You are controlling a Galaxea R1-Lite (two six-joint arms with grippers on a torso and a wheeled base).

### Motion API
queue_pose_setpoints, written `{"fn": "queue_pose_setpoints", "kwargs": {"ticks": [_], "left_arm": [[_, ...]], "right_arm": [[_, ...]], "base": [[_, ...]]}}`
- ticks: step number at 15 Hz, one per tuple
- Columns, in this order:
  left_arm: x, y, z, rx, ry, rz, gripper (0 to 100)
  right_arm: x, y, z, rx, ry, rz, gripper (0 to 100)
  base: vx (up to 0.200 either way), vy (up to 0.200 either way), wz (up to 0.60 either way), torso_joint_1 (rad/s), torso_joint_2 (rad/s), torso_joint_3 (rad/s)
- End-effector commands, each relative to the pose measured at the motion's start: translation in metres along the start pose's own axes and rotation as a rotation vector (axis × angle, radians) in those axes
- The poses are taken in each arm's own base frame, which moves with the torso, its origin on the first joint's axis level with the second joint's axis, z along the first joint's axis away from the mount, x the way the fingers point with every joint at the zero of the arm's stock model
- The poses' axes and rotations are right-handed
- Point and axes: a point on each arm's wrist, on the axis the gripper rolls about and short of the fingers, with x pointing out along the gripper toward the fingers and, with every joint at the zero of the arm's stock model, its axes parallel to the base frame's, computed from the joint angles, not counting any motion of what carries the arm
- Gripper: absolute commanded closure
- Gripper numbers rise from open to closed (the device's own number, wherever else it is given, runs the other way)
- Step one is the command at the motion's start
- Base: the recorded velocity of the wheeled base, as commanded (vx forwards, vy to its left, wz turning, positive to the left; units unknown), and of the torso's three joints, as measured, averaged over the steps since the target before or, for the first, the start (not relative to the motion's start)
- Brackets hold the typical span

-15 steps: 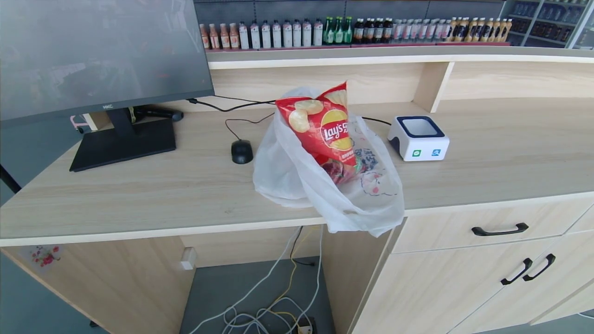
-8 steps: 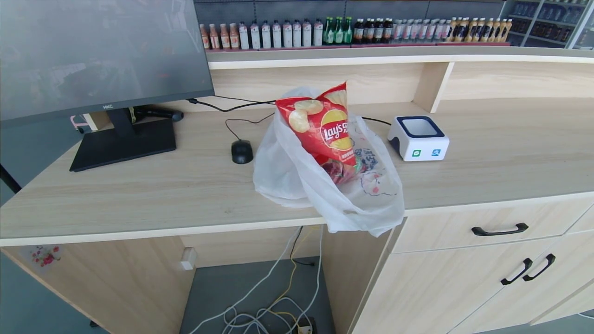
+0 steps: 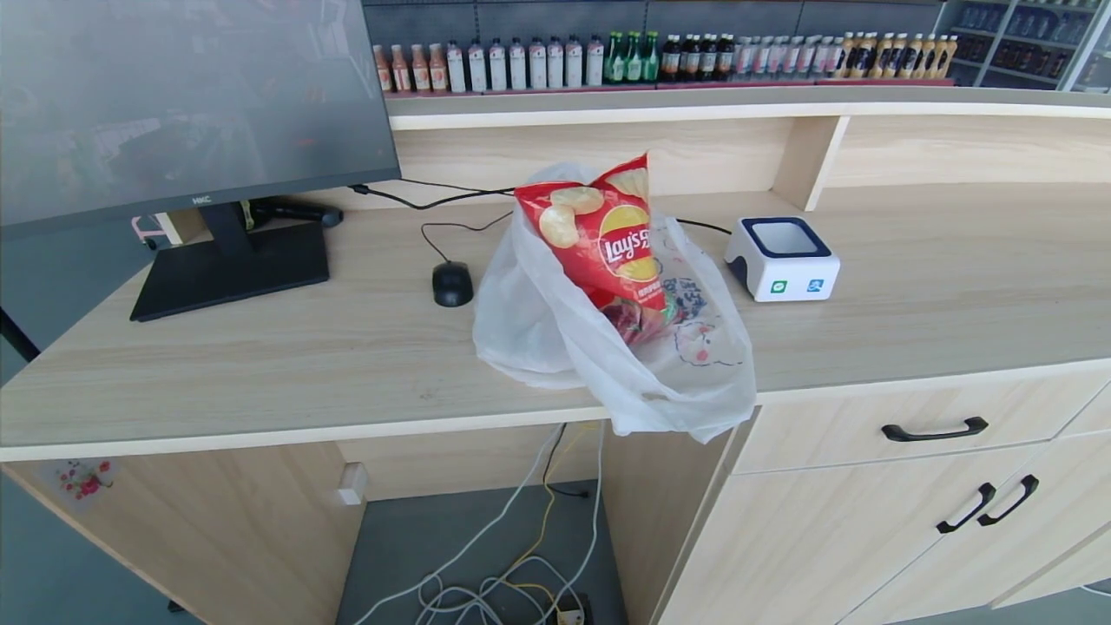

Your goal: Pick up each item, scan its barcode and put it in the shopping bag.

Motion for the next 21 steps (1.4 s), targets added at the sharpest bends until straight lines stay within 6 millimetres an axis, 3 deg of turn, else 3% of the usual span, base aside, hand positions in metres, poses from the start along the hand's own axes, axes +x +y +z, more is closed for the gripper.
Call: {"fn": "queue_pose_setpoints", "kwargs": {"ticks": [1, 4, 21], "left_arm": [[0.0000, 0.0000, 0.0000, -0.001, 0.000, 0.000, 0], [0.0000, 0.0000, 0.0000, 0.001, 0.000, 0.000, 0], [0.0000, 0.0000, 0.0000, -0.001, 0.000, 0.000, 0]], "right_arm": [[0.0036, 0.0058, 0.0014, 0.009, 0.078, -0.351, 0], [-0.0022, 0.0098, -0.0001, -0.019, -0.005, -0.411, 0], [-0.0022, 0.0098, 0.0000, -0.015, -0.008, -0.405, 0]], "base": [[0.000, 0.000, 0.00, 0.000, 0.00, 0.000], [0.000, 0.000, 0.00, 0.000, 0.00, 0.000], [0.000, 0.000, 0.00, 0.000, 0.00, 0.000]]}}
